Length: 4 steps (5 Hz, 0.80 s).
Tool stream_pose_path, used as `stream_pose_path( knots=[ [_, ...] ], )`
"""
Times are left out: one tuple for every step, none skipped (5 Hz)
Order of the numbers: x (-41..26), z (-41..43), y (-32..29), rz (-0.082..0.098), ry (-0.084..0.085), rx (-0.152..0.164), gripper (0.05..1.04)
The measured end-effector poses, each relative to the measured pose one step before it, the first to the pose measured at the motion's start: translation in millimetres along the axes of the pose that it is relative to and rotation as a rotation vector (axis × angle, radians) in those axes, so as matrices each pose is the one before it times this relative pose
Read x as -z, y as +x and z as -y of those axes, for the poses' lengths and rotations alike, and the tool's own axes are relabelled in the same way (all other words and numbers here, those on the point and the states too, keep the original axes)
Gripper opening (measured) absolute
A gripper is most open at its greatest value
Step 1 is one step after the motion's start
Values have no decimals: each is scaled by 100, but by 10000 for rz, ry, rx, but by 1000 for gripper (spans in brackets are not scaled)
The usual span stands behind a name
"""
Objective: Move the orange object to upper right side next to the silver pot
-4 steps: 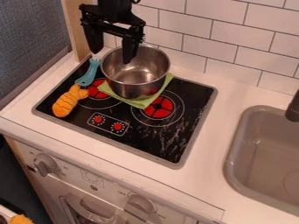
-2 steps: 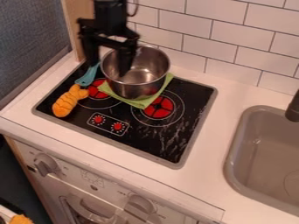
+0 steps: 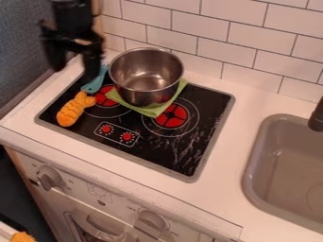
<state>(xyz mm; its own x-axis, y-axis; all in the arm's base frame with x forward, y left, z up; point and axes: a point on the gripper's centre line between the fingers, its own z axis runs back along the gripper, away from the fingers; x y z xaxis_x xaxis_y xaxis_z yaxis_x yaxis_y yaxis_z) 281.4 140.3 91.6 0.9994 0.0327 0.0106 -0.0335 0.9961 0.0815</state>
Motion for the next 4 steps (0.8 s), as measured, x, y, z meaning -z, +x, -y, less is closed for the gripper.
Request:
stream_pose_path(
  knots=[
    [2359, -677, -420, 107, -74, 497, 999],
    [2228, -950, -999, 47, -15, -121, 999],
    [1050, -89, -450, 296, -341, -309, 999],
    [958, -318, -366, 65, 9, -167, 999]
  ],
)
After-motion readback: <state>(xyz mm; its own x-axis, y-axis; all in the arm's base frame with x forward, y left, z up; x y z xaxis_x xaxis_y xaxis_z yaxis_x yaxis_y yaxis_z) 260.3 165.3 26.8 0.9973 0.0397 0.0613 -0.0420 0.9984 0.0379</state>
